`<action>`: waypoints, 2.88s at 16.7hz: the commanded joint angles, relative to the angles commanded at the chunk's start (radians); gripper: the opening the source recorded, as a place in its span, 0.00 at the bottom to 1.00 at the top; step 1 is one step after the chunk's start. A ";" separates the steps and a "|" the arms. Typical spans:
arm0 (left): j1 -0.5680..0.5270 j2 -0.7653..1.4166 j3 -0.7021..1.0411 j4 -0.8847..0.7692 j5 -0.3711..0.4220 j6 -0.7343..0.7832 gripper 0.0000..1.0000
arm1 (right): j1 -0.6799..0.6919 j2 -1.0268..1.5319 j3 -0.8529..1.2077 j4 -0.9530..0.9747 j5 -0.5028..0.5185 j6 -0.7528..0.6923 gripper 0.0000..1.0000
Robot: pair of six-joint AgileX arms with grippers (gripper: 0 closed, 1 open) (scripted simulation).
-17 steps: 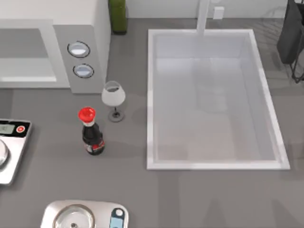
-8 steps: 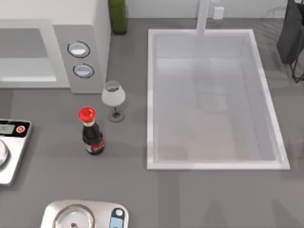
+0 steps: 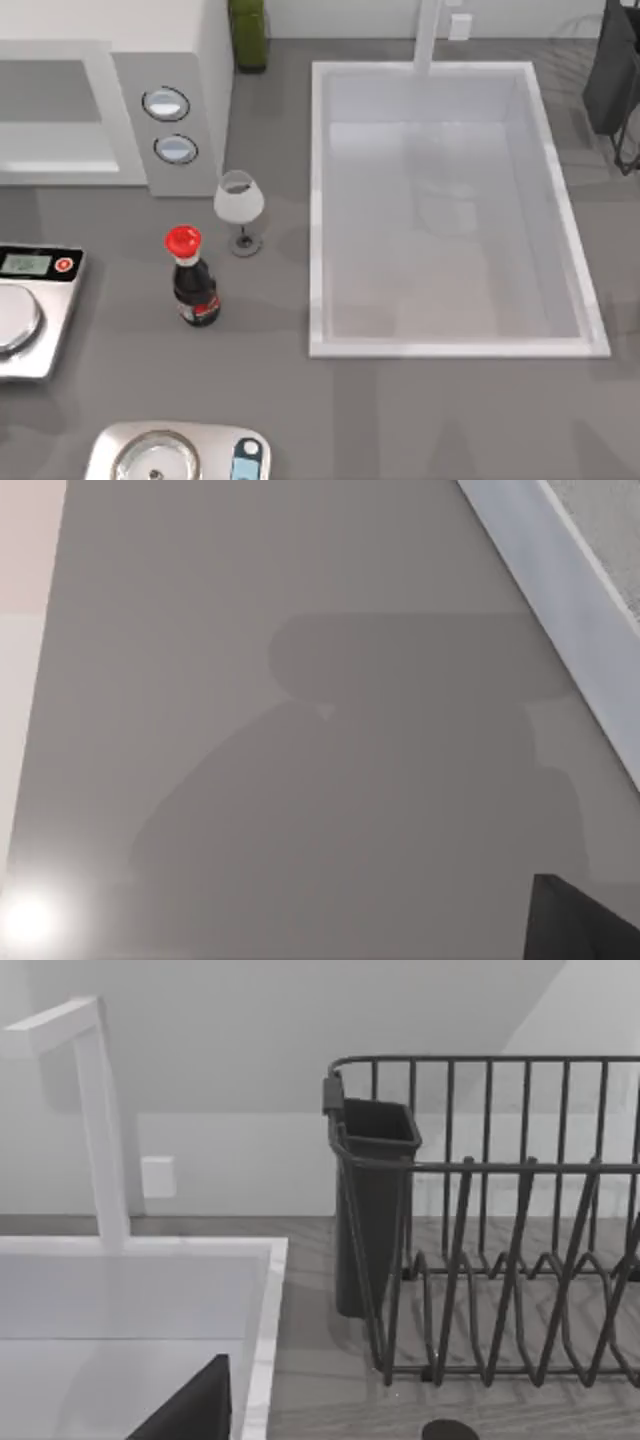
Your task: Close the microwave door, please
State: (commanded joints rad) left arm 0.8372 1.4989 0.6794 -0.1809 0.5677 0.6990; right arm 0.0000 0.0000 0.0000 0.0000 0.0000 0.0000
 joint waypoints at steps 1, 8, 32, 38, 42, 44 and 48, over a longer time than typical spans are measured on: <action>-0.011 -0.015 -0.016 0.010 -0.006 -0.012 0.00 | 0.000 0.000 0.000 0.000 0.000 0.000 1.00; -0.051 -0.056 -0.052 0.020 -0.033 -0.056 0.00 | 0.000 0.000 0.000 0.000 0.000 0.000 1.00; -0.851 -0.446 -0.292 0.085 -0.588 -0.675 0.00 | 0.000 0.000 0.000 0.000 0.000 0.000 1.00; -0.892 -0.462 -0.298 0.085 -0.626 -0.715 0.00 | 0.000 0.000 0.000 0.000 0.000 0.000 1.00; -0.891 -0.388 -0.250 0.118 -0.625 -0.713 0.00 | 0.000 0.000 0.000 0.000 0.000 0.000 1.00; -0.890 -0.290 -0.196 0.155 -0.623 -0.711 0.00 | 0.000 0.000 0.000 0.000 0.000 0.000 1.00; -0.886 -0.070 -0.078 0.242 -0.619 -0.706 0.00 | 0.000 0.000 0.000 0.000 0.000 0.000 1.00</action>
State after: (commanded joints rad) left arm -0.0489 1.4290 0.6014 0.0613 -0.0511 -0.0069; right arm 0.0000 0.0000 0.0000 0.0000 0.0000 0.0000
